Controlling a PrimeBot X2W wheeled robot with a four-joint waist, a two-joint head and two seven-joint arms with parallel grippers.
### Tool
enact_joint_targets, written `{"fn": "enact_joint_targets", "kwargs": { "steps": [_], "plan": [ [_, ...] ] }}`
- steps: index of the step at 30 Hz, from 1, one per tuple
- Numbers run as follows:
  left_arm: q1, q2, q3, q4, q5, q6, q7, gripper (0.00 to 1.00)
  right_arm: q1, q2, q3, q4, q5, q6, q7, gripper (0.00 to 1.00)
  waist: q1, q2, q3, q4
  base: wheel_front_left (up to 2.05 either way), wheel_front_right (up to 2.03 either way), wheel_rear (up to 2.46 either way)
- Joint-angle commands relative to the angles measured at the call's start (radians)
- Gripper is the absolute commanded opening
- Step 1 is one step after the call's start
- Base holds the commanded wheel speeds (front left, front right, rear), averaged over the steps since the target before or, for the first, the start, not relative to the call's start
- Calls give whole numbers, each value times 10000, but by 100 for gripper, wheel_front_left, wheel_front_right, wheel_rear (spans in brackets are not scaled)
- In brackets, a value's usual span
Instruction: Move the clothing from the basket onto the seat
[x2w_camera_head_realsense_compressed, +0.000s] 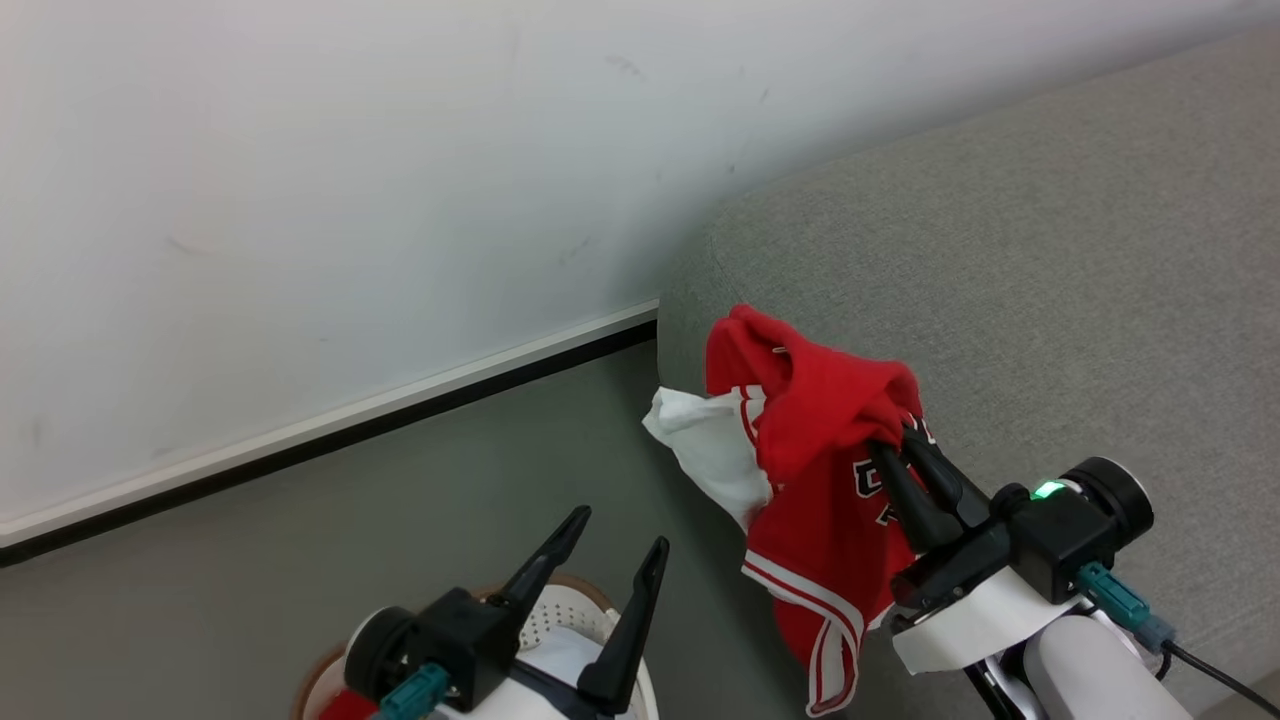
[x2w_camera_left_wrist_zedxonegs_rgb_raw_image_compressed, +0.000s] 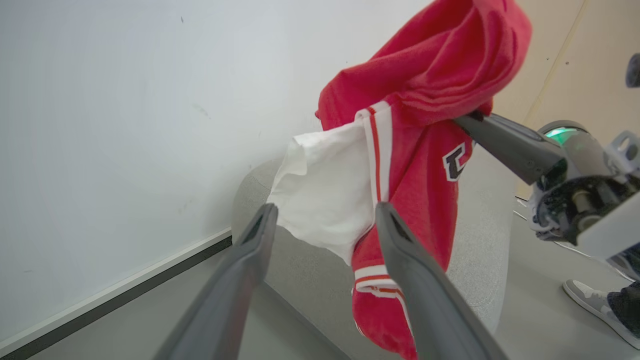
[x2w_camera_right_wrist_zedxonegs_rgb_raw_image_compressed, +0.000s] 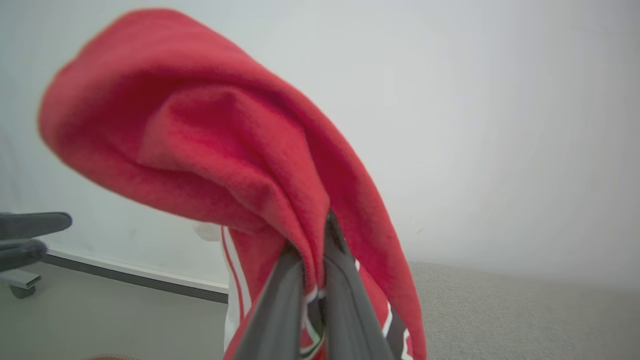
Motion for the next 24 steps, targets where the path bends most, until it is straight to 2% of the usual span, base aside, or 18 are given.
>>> {"fn": "enact_joint_targets", "kwargs": {
  "steps": [1,9,17,20,24],
  "plan": [
    [-109,45,-23,28,-42,-26,-54,100,112,0,-157,-126,-108,-21,-2,0,0,-1,95,-15,0,0,0],
    [-835,270,-118,-121,210,-251,221,100,-285,402,-1283,-451,-203,-21,-2,0,0,-1,1218,401,0,0,0],
    [-2619,474,-240,-273,443,-654,500,100,-2357,793,-3324,-257,-886,-21,-2,0,0,-1,3365,1241,0,0,0],
    [-3142,473,-215,-201,419,-733,446,100,-3535,653,-4116,19,-1273,-21,-1,0,0,-1,4030,1574,0,0,0],
    [-3612,426,-274,40,342,-797,259,100,-5377,38,-5308,597,-1894,-23,84,0,0,-1,4666,2035,0,0,0]
  ]
}}
